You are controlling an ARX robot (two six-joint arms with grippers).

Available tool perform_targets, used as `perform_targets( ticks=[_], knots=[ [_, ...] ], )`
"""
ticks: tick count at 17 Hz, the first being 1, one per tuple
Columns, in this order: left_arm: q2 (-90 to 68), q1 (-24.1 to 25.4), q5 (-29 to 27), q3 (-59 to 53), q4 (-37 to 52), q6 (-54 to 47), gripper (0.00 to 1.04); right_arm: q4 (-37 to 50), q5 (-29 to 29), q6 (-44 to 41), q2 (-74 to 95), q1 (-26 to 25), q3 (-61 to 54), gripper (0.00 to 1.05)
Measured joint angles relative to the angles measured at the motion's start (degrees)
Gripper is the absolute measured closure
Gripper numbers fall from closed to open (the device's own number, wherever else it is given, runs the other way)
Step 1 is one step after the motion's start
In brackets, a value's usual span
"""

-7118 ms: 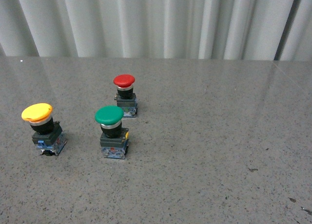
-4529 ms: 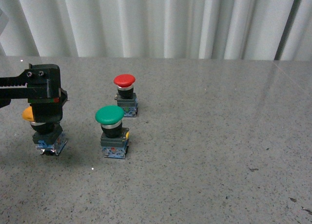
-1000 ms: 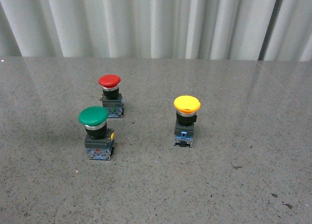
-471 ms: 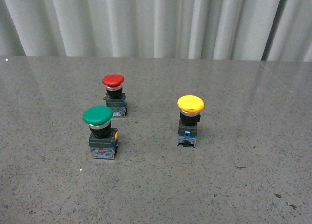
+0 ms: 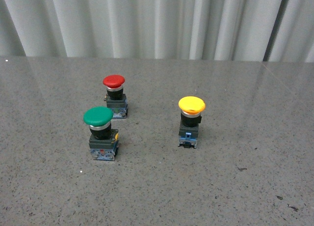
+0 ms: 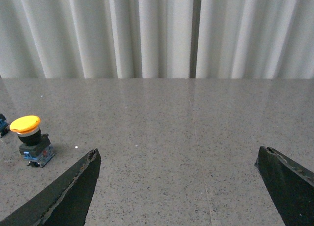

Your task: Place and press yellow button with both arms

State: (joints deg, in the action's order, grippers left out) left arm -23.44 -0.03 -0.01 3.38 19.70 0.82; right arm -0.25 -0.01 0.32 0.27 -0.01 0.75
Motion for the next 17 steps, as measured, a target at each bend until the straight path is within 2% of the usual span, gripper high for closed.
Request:
perform_targets(
  ticks=[14,15,16,17],
  knots=[
    [13.5,0.0,0.0,-2.6,-9.7,0.0,1.03,0.0,0.0,0.0,0.0,0.0,0.0,0.06],
    [15.1,0.0,0.0,-2.5,-12.0,0.0,1.03,0.0,0.0,0.0,0.0,0.0,0.0,0.06],
    [19.6,0.0,0.2,-2.5,-19.1,0.0,1.03,0.0,0.0,0.0,0.0,0.0,0.0,0.06],
    [22.3,0.0,0.0,-2.5,-20.5,0.0,1.03,0.0,0.0,0.0,0.0,0.0,0.0,0.06]
  ],
)
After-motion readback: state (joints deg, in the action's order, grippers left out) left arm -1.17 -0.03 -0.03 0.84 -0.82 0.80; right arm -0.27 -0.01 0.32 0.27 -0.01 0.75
